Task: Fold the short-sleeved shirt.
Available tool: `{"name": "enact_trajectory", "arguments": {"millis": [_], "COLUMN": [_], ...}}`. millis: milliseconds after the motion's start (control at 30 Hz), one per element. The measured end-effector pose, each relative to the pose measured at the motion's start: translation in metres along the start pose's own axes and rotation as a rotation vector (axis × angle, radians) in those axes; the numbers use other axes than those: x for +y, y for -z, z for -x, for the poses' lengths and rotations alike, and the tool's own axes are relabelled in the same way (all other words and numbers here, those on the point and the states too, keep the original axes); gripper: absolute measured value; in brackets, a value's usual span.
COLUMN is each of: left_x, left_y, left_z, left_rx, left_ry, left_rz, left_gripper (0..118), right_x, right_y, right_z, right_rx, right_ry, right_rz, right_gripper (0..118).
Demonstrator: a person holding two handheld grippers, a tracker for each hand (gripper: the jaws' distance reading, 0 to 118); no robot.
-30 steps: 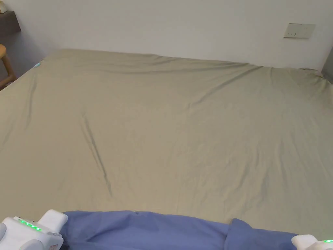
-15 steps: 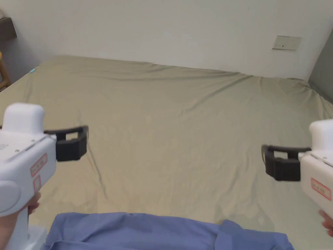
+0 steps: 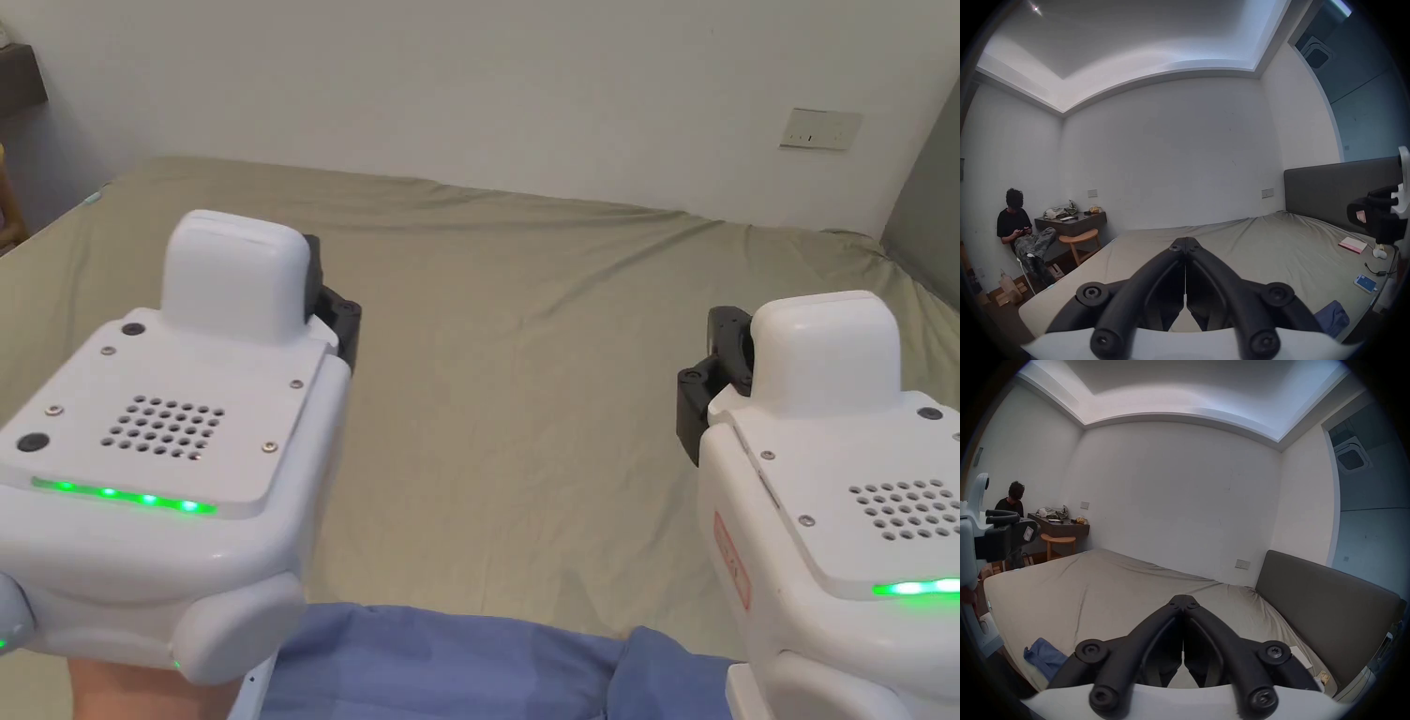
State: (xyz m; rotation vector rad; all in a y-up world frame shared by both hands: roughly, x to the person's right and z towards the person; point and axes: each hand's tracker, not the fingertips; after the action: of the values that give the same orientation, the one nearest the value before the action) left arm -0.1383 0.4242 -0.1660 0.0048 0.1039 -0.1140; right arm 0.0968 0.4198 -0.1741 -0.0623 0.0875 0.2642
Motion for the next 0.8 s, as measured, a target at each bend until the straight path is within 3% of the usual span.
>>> {"name": "enact_trajectory", "arguments": {"millis": [333, 500, 633, 733, 800], "left_x": [-0.005, -0.040, -0.112, -0.179, -0.218], "left_y": [0.009, 0.033, 0.055, 0.064, 0.066], "left_z": [-0.008, 0.001, 0.038, 0.076, 0.110], "left_rx": [0.015, -0.077, -0.256, -0.198, -0.194], "left_ry": [0.068, 0.039, -0.145, -0.237, -0.369], "left_rz": [-0.005, 0.193, 0.443, 0.683, 0.773], "left_gripper": [0, 0, 0, 0, 0], "right_x": [-0.008, -0.026, -0.051, -0.067, -0.077], "right_y": [0.011, 0.020, 0.028, 0.035, 0.039], "right_z": [-0.012, -0.015, -0.018, -0.023, -0.026], "right_rx": [-0.044, -0.018, 0.002, 0.039, 0.035], "right_ry": [-0.011, -0.013, -0.039, -0.032, -0.041], "right_rz": [0.017, 0.079, 0.159, 0.264, 0.284], "right_gripper": [2, 2, 2, 2, 2]}}
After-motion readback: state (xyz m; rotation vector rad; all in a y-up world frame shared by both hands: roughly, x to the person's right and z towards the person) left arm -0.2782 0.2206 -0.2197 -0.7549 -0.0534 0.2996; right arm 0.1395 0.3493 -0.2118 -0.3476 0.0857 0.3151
